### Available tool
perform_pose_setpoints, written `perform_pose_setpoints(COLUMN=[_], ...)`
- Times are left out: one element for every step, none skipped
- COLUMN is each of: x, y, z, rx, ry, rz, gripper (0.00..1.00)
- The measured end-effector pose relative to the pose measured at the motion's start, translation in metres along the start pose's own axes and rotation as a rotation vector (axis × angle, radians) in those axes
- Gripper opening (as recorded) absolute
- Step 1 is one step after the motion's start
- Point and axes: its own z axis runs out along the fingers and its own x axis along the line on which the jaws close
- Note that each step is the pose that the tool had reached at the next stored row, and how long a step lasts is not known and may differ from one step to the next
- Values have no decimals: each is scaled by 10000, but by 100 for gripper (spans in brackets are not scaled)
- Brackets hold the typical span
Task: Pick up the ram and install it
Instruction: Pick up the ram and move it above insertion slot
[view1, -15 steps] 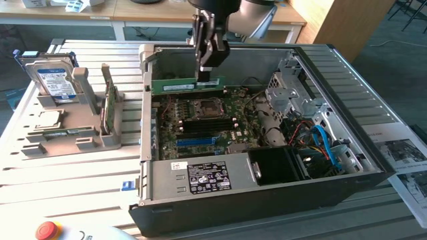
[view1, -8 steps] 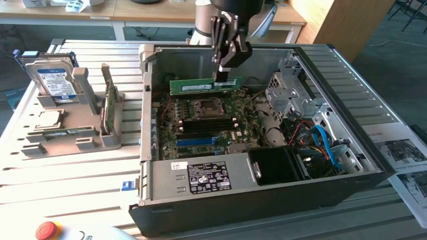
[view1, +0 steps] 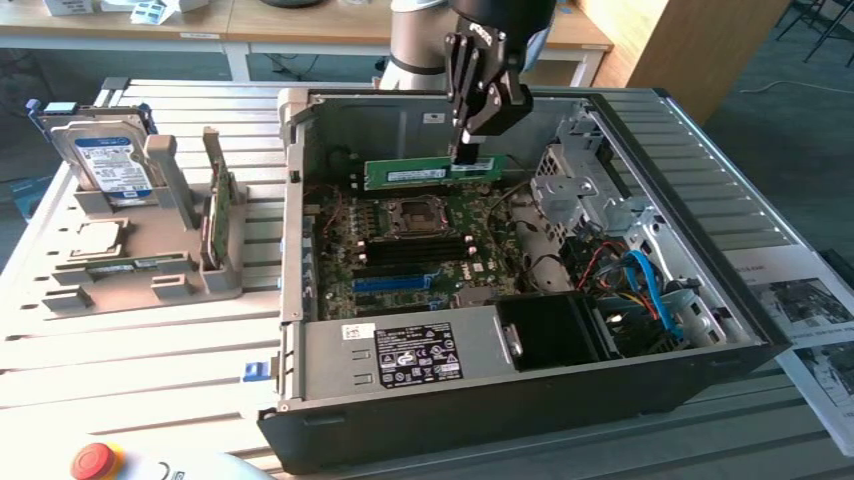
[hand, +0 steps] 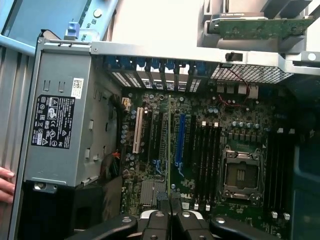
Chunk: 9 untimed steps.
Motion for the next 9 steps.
perform_pose_setpoints(x=[0,-1,-7,-19,-35,-56,-80,-105,-132], y=[0,0,0,-1,-3,-5,-8,-10,-12], z=[-1,0,0,-1,-2,-3,-4,-5,-7], rx=[-1,-1,-1,0,0,1,0,0,-1], ry=[1,0,0,1,0,0,0,-1,0], rz=[0,1,3,5,5,7,9,11,12], gripper=[12,12,12,12,12,12,12,12,12])
